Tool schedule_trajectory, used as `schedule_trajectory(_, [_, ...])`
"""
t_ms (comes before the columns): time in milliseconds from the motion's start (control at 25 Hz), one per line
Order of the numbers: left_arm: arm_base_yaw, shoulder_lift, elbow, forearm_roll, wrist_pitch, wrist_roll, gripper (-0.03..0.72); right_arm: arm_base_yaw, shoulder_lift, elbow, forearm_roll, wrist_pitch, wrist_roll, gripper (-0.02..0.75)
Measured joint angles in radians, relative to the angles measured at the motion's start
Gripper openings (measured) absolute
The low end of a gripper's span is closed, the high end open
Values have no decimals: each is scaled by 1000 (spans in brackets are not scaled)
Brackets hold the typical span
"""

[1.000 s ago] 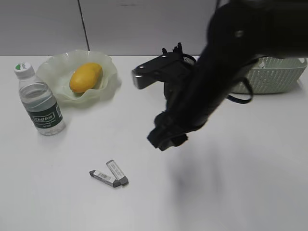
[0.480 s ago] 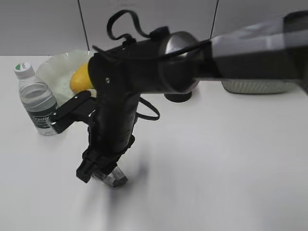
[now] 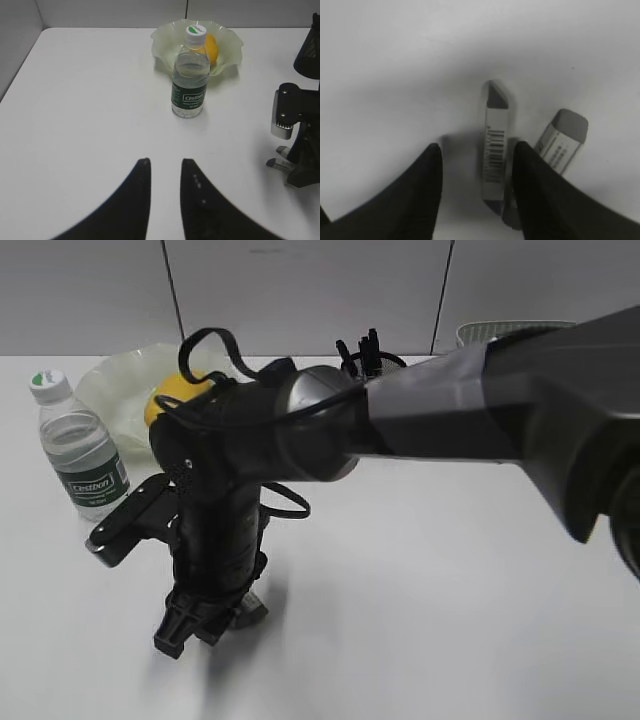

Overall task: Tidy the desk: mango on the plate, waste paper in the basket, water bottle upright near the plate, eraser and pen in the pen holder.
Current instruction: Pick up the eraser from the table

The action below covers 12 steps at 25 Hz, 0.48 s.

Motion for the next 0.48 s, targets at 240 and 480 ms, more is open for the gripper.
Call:
schedule_trajectory(240, [3,0,0,0,0,0,160,0,38,-34,-21,-3,30,102])
schedule_trajectory(480, [3,0,0,0,0,0,160,-20,-102,-41,-121,-20,181,104])
